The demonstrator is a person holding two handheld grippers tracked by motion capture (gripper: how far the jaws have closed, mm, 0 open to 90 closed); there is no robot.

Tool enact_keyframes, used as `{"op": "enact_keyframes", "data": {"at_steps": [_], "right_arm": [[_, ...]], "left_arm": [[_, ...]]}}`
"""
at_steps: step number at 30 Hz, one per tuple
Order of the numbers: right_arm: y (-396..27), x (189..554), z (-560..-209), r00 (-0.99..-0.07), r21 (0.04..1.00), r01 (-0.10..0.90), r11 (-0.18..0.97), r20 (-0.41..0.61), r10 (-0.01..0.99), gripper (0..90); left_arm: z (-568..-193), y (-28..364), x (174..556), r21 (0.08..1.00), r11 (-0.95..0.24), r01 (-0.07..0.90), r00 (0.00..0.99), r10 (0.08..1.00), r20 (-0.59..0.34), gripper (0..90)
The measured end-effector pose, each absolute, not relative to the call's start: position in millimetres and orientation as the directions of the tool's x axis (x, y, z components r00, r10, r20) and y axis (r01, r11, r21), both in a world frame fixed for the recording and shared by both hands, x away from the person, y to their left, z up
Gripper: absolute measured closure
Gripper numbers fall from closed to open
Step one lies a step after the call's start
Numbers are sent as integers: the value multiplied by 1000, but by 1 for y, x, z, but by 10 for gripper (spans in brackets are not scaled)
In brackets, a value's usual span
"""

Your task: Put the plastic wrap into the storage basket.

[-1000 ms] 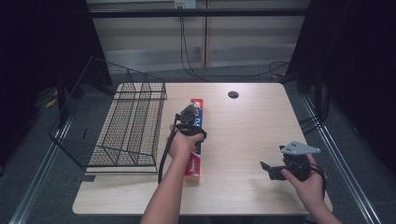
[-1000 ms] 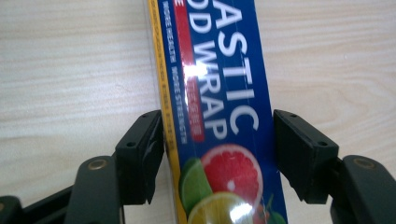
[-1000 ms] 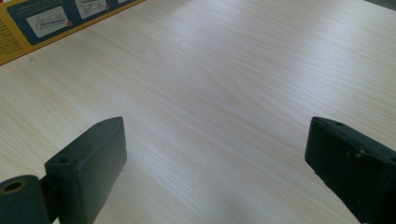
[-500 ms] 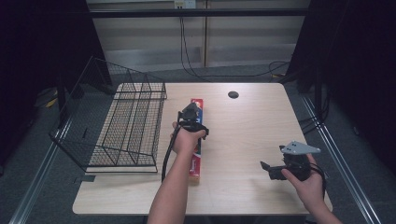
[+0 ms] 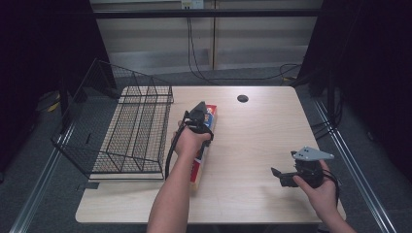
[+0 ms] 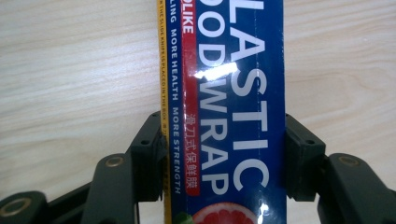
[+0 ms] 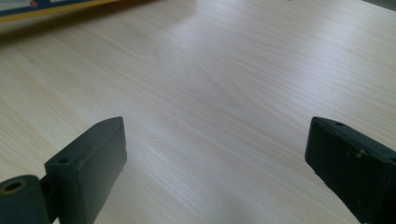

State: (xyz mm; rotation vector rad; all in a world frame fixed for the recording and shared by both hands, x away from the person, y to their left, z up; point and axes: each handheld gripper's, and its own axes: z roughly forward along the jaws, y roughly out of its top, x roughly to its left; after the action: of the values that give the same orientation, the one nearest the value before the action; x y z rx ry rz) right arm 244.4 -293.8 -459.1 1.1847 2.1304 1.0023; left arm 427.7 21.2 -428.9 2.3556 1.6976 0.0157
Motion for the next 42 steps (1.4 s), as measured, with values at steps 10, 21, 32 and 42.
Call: {"op": "enact_keyframes", "data": {"at_steps": [10,21,32,42], "right_arm": [[-293,244,-459,-493,799,491,348,-75,867,51],[-294,244,-457,-498,802,489,344,-67,864,37],[-293,244,-458,-498,802,488,345,-69,864,35],[-294,244,-458,-499,801,490,344,-66,864,36]], "left_arm": [[-393,31,428,199,-311,929,346,921,-177,438],[-368,43,427,202,-321,925,358,914,-189,437],[-346,53,429,213,-321,923,360,915,-181,437],[-333,61,429,219,-318,923,356,920,-166,436]]}}
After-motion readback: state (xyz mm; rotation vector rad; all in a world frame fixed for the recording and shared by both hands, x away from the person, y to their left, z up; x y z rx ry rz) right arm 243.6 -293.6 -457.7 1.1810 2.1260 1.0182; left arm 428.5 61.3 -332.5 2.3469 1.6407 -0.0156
